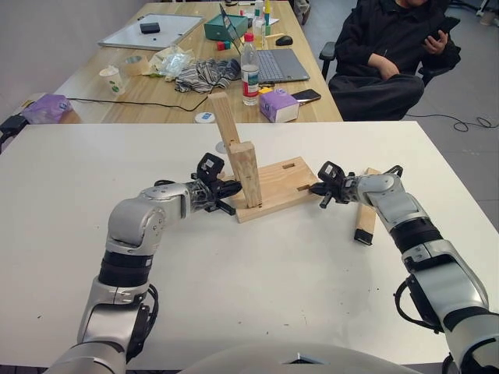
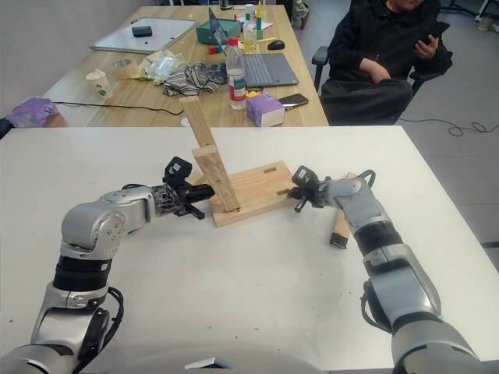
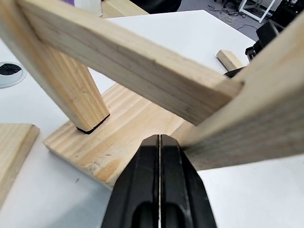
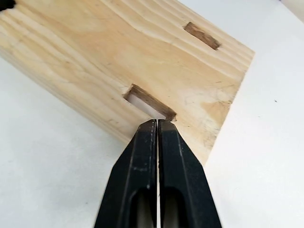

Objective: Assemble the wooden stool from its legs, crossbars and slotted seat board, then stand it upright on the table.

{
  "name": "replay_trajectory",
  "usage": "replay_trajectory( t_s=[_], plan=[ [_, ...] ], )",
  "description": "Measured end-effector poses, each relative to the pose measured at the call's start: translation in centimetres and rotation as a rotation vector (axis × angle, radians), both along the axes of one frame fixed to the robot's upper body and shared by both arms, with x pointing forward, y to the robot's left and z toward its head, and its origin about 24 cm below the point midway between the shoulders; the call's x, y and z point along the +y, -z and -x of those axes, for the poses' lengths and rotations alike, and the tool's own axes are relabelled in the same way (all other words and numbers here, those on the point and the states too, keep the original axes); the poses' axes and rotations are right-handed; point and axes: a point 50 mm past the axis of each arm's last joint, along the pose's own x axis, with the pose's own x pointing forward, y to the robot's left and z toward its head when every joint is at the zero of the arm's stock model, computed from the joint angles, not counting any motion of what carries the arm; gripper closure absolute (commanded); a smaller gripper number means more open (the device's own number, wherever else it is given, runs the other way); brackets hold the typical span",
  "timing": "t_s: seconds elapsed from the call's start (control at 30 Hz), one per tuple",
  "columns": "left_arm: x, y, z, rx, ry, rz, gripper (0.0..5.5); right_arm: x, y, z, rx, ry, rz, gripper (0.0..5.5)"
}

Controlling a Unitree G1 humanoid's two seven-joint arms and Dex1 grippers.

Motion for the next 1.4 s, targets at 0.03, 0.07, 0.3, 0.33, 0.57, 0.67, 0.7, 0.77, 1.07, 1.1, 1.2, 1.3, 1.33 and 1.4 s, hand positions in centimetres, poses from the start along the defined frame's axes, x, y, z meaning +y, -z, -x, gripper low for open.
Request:
replay_trajectory(
  t_s=[0.03, 0.07, 0.3, 0.33, 0.57, 0.67, 0.7, 0.77, 1.07, 1.1, 1.2, 1.3, 1.33, 1.4],
  plan=[
    [-0.1, 0.1, 0.0, 0.001, -0.003, -0.001, 5.50, 0.0, 0.1, 0.0, -0.001, 0.001, -0.001, 5.45],
    [-0.1, 0.1, 0.0, 0.001, -0.004, -0.001, 5.50, 0.0, 0.1, 0.0, -0.004, 0.004, -0.001, 5.45],
    [-0.7, 0.5, 0.3, 0.022, 0.014, 0.006, 5.50, -0.3, 0.0, -0.5, -0.011, 0.039, -0.001, 5.45],
    [-0.8, 0.6, 0.4, 0.026, 0.016, 0.012, 5.50, -0.1, 0.0, -0.6, -0.007, 0.033, 0.001, 5.45],
    [-0.9, 1.2, 0.7, 0.050, 0.005, 0.014, 5.50, 1.0, -0.6, -0.8, 0.041, -0.131, 0.134, 5.45],
    [-1.6, 1.7, 2.2, 0.082, 0.056, -0.014, 5.50, 0.7, -1.2, -1.4, 0.068, -0.237, 0.318, 5.45],
    [-2.1, 2.0, 3.4, 0.115, 0.126, -0.013, 5.50, 0.5, -1.2, -1.5, 0.079, -0.251, 0.350, 5.45],
    [-2.9, 3.5, 5.7, 0.192, 0.259, -0.060, 5.50, 0.1, -1.2, -1.6, 0.100, -0.258, 0.381, 5.45],
    [-3.1, 8.8, 0.6, 0.116, 0.007, -0.143, 5.50, 0.7, -1.6, 1.4, 0.341, -0.485, 0.259, 5.45],
    [-2.2, 8.9, -0.2, 0.087, -0.031, -0.180, 5.50, 1.4, -1.6, 2.1, 0.383, -0.521, 0.212, 5.45],
    [1.2, 8.4, -1.4, 0.048, -0.138, -0.254, 5.50, 4.9, -1.0, 4.9, 0.514, -0.627, 0.052, 5.45],
    [2.4, 8.2, -1.6, 0.045, -0.176, -0.257, 5.50, 9.7, -0.3, 7.1, 0.535, -0.695, -0.076, 5.45],
    [2.6, 8.2, -1.5, 0.046, -0.188, -0.249, 5.50, 9.5, -0.6, 7.0, 0.529, -0.640, -0.118, 5.45],
    [3.0, 8.2, -1.3, 0.049, -0.209, -0.237, 5.50, 8.1, -2.8, 5.6, 0.432, -0.449, -0.239, 5.45]
  ],
)
